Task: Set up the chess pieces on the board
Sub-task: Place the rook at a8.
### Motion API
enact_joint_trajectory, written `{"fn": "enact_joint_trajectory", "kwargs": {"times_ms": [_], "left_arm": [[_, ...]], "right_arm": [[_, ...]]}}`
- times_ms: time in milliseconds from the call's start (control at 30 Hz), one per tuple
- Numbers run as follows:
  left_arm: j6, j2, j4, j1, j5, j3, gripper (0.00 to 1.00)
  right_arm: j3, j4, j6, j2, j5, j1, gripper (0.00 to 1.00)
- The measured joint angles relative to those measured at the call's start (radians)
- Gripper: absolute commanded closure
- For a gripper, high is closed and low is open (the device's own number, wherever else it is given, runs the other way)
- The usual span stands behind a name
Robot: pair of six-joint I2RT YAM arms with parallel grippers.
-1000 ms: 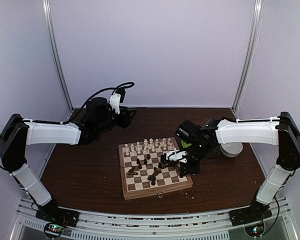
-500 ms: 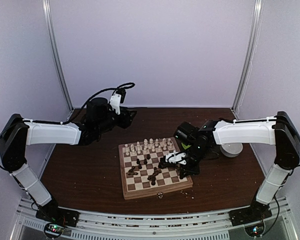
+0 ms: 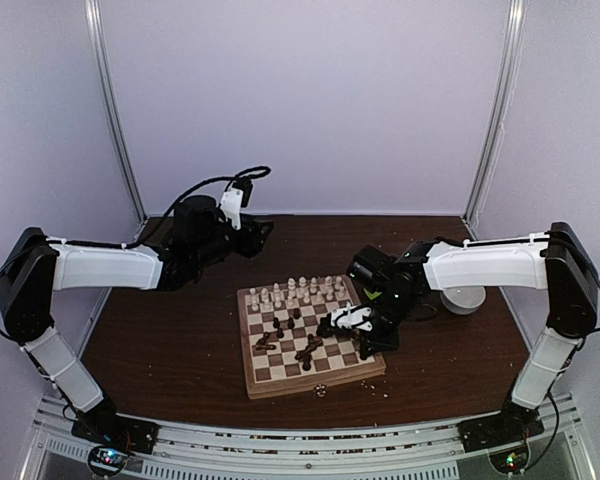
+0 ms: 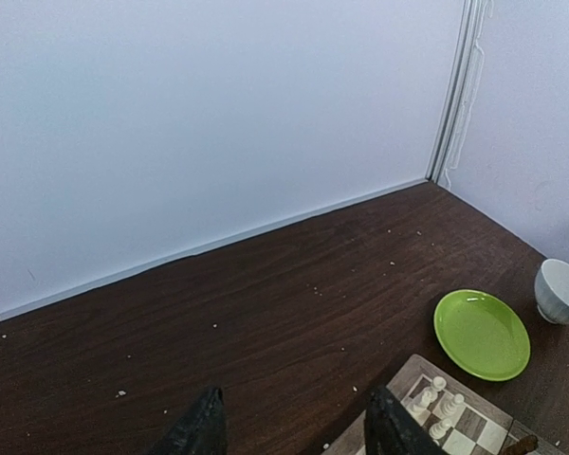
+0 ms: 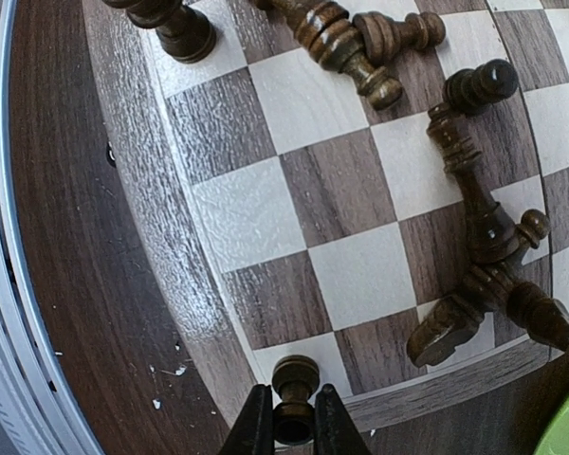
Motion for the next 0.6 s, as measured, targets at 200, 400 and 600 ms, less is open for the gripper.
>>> {"fn": "enact_joint_trajectory", "kwargs": {"times_ms": [200, 400, 600], "left_arm": [[0.0, 0.004, -0.004, 0.0, 0.0, 0.0, 0.49], [0.001, 0.004, -0.008, 0.0, 0.0, 0.0, 0.49], [0.001, 0.005, -0.008, 0.0, 0.0, 0.003, 0.49]], "right_arm": [[0.0, 0.0, 0.003, 0.001, 0.002, 0.0, 0.75], [0.008, -0.032, -0.003, 0.001, -0.005, 0.0, 0.64], [0.133, -0.122, -0.017, -0.009, -0.044, -0.017, 0.65]]}}
